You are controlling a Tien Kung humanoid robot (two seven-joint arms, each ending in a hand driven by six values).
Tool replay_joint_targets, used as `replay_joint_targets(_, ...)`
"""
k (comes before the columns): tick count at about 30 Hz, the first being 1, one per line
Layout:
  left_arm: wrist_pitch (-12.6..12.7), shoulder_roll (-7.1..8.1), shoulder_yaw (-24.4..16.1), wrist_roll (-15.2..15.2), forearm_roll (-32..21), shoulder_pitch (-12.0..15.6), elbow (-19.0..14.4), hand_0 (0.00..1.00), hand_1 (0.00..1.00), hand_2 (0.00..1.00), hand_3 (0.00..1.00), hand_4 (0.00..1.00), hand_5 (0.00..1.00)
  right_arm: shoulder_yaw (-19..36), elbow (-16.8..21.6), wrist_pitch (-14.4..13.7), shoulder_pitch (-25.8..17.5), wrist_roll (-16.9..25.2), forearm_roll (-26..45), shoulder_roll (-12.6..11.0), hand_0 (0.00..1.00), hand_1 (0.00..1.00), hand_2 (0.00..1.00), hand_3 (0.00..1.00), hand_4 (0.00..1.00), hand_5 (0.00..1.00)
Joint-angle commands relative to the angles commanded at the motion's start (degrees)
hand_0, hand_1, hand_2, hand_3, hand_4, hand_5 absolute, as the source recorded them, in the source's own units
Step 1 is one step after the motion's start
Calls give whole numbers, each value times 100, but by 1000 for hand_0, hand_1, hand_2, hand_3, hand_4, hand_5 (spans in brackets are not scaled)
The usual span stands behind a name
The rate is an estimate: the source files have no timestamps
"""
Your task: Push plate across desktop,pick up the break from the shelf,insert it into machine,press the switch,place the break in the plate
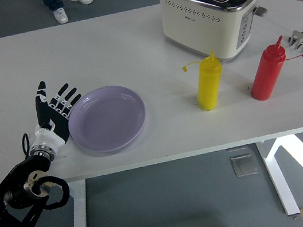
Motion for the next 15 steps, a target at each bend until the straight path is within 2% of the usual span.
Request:
replay_joint_targets(2,3,-2,24,-1,-6,-29,9,872,807,767,813,782,998,-71,233,42,158,-158,216,-11,546,544,505,485,55,2)
replay_joint_targets(6,4,-8,76,-1,-20,-86,24,871,806,767,813,780,998,-225,435,87,450,-347,621,3,541,542,504,485,60,2)
replay_joint_targets(15,-9,-26,244,17,-50,-189,35,871,806,767,814,780,998,-671,307,25,1059,-570,1341,174,540,541,503,485,63,2)
